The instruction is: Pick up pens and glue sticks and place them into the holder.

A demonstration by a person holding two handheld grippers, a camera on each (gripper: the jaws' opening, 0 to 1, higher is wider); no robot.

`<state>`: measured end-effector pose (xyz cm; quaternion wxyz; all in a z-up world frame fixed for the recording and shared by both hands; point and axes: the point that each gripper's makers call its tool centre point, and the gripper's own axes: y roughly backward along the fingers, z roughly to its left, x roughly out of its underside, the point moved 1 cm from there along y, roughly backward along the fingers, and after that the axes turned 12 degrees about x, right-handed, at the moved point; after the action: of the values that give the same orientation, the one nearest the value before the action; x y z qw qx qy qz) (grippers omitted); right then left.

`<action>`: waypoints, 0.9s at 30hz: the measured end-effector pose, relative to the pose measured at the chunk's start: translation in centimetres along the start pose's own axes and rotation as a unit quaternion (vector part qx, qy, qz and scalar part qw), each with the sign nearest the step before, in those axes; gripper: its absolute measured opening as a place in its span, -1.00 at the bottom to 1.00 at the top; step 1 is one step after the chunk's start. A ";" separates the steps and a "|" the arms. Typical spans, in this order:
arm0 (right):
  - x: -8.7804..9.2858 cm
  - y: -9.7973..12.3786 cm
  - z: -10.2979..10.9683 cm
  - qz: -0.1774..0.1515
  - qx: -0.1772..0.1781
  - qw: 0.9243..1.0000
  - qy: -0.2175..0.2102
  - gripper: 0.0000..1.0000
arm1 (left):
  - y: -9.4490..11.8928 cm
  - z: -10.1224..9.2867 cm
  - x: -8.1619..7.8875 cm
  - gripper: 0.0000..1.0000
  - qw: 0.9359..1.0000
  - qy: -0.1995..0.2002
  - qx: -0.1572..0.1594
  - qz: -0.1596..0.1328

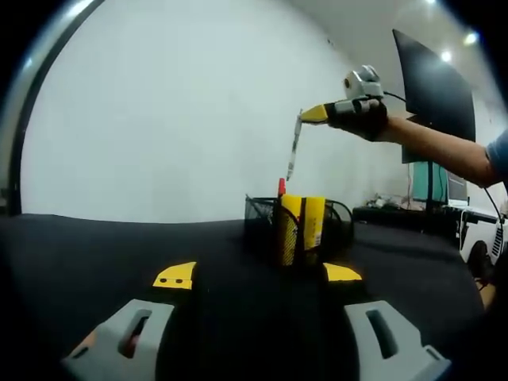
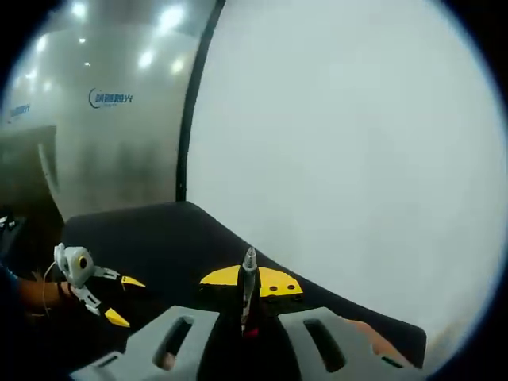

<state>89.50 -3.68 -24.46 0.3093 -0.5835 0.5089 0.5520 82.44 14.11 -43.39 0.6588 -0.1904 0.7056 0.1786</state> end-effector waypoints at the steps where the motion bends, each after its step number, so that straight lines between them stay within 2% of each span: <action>1: 0.2 -0.3 0.0 0.001 0.001 1.000 0.000 -0.93 | 0.0 0.0 0.0 0.15 1.000 0.001 0.000 0.000; 9: 1.5 -2.6 -0.3 0.012 0.006 1.000 -0.013 -0.93 | -0.1 0.1 0.1 0.14 1.000 -0.001 0.000 0.004; 14: 3.8 -2.9 1.0 0.024 0.003 1.000 -0.019 -0.93 | -0.1 0.3 0.1 0.14 1.000 0.002 -0.001 0.001; 20: 5.1 -2.9 2.8 0.031 -0.011 0.999 -0.038 -0.93 | -0.2 0.2 0.1 0.14 1.000 0.000 0.000 0.004; 27: 5.8 -3.5 2.8 0.040 -0.018 0.997 -0.060 -0.93 | -0.2 0.2 0.2 0.14 1.000 0.000 0.002 0.006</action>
<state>91.09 -1.58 -31.32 0.3066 -0.5339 0.5023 0.6072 82.70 14.04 -43.63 0.6578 -0.1854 0.7072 0.1811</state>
